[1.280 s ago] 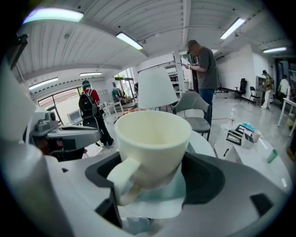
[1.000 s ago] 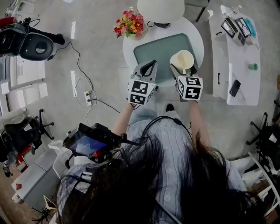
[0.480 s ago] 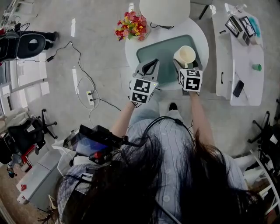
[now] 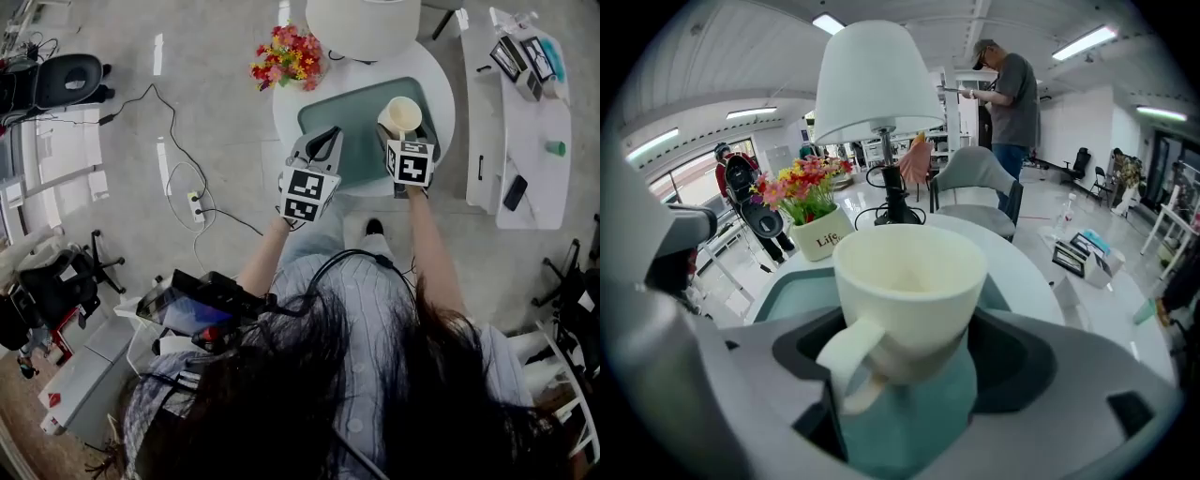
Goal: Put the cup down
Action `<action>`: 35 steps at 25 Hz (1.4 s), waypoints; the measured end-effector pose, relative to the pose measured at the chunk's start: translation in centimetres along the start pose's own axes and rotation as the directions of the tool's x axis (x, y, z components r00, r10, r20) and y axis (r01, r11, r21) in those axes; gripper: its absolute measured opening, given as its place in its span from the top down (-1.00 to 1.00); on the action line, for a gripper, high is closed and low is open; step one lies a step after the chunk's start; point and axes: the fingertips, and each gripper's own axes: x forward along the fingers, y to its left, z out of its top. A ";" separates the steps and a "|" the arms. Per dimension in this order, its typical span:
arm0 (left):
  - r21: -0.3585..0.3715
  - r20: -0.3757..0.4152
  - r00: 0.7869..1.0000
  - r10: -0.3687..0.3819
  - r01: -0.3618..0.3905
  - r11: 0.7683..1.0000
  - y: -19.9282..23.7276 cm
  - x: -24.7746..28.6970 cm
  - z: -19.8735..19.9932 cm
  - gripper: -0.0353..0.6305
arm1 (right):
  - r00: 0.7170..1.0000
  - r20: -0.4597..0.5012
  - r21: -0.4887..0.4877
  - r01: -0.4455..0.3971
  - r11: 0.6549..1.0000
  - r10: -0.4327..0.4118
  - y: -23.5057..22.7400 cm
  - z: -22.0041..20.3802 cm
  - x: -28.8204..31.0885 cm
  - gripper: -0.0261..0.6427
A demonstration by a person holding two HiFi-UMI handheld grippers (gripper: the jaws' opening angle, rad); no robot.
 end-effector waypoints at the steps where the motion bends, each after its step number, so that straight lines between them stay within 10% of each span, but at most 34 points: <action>1: 0.003 0.000 1.000 0.003 -0.003 1.000 0.1 0.0 -0.1 0.84 | 1.000 -0.004 0.002 0.003 1.000 -0.003 -0.1 -0.1 0.2 -0.22; 35: 0.004 -0.031 0.999 0.009 -0.009 1.000 -0.1 0.1 -1.0 0.84 | 0.998 -0.037 -0.124 0.038 0.991 -0.043 -0.2 -0.7 1.4 -0.22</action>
